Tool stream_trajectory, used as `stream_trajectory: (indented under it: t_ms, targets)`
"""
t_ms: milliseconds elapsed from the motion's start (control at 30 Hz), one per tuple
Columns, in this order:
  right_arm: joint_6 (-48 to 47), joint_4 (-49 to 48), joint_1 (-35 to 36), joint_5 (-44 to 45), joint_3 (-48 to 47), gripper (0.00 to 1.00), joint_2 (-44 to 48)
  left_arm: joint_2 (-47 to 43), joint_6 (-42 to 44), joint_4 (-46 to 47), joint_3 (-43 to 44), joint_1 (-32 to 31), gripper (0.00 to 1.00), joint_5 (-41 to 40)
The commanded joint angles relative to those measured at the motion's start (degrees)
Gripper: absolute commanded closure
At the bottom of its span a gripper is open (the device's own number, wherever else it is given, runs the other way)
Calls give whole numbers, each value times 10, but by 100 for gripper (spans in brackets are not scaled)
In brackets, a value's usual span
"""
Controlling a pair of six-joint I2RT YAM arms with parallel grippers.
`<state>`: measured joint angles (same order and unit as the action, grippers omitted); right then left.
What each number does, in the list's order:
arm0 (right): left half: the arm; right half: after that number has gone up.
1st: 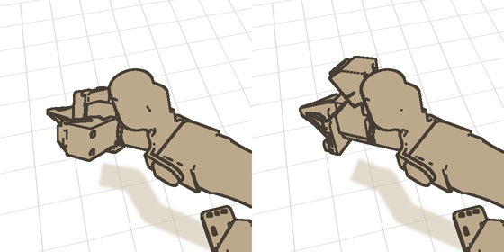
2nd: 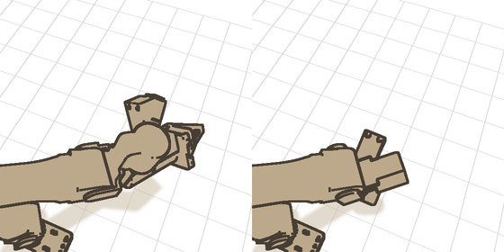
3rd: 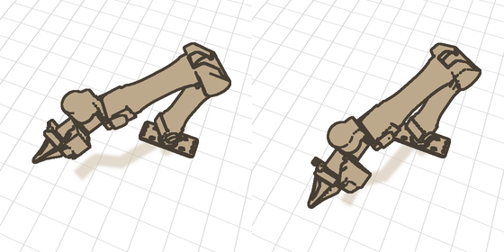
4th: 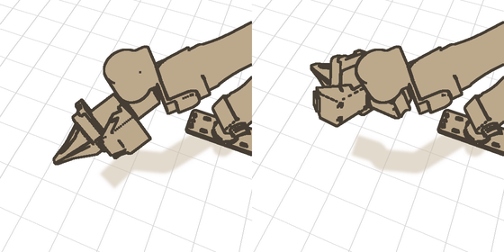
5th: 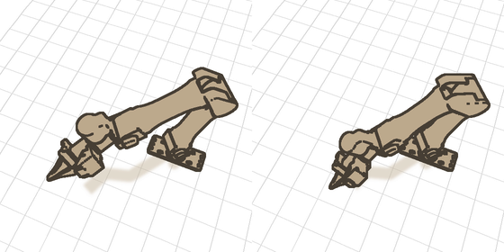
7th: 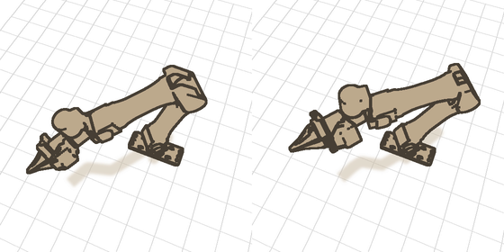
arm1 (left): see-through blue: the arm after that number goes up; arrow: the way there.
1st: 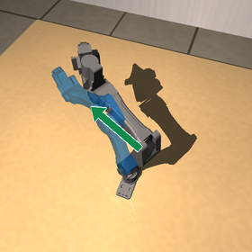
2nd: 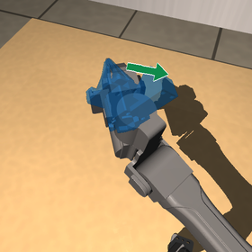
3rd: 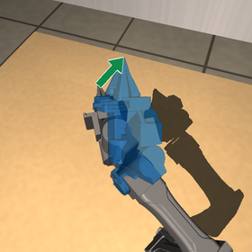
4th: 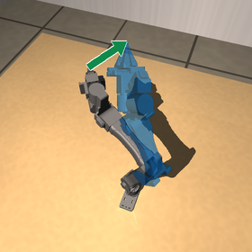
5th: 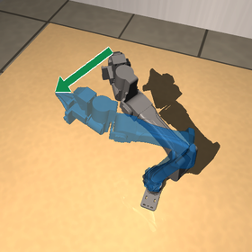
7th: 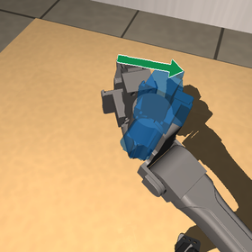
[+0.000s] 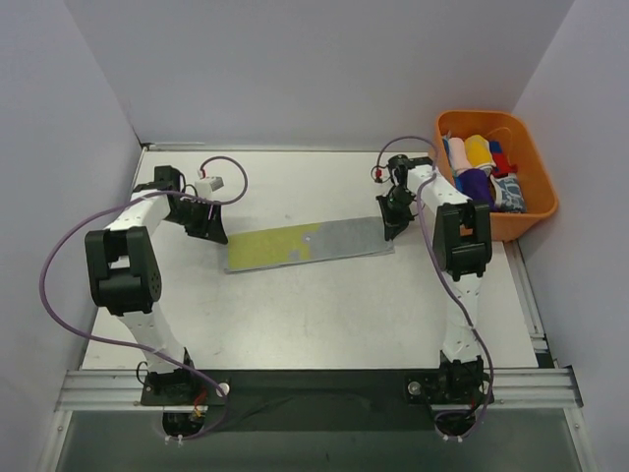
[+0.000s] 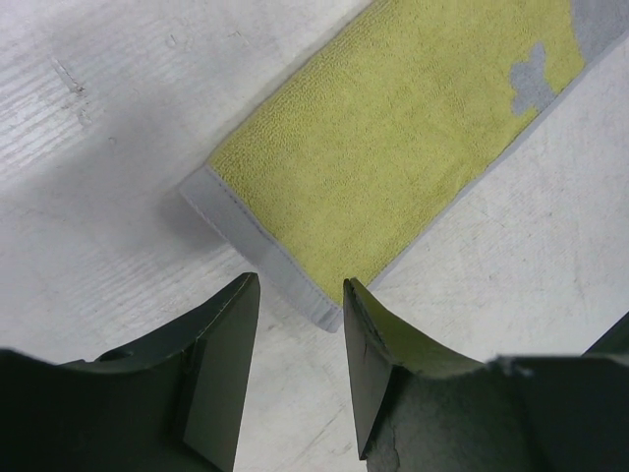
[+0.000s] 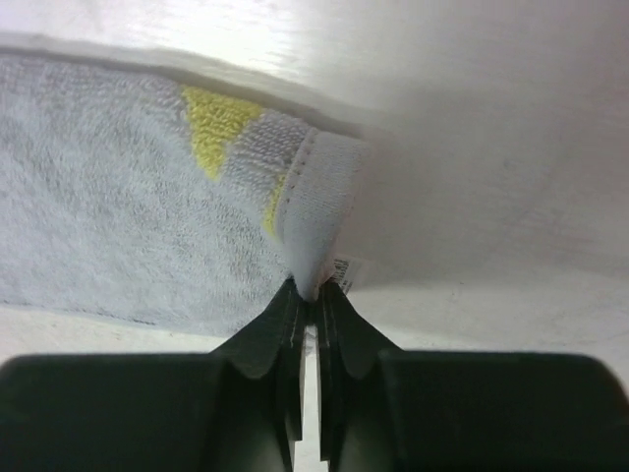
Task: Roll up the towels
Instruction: Fold the towel
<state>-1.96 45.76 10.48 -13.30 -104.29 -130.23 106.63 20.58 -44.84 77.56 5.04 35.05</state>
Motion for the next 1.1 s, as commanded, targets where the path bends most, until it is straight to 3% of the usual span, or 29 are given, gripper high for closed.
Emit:
stream_trajectory:
  t_ms: [0, 300, 567, 800, 1067]
  targets:
    - [-17, 39, 14, 6, -18, 100, -20, 9, -12, 11, 30, 2, 50, -3]
    - [-57, 46, -26, -10, 9, 100, 73, -25, 9, 12, 9, -3, 50, 4]
    - [-68, 60, -17, -49, 23, 100, 125, -35, 17, 16, -18, -35, 50, 9]
    - [-38, 62, 41, -96, 24, 100, 159, 12, -40, 32, -14, -44, 51, 33]
    - [11, 58, 112, -135, -31, 100, 103, 55, -62, 51, -25, -46, 58, 35]
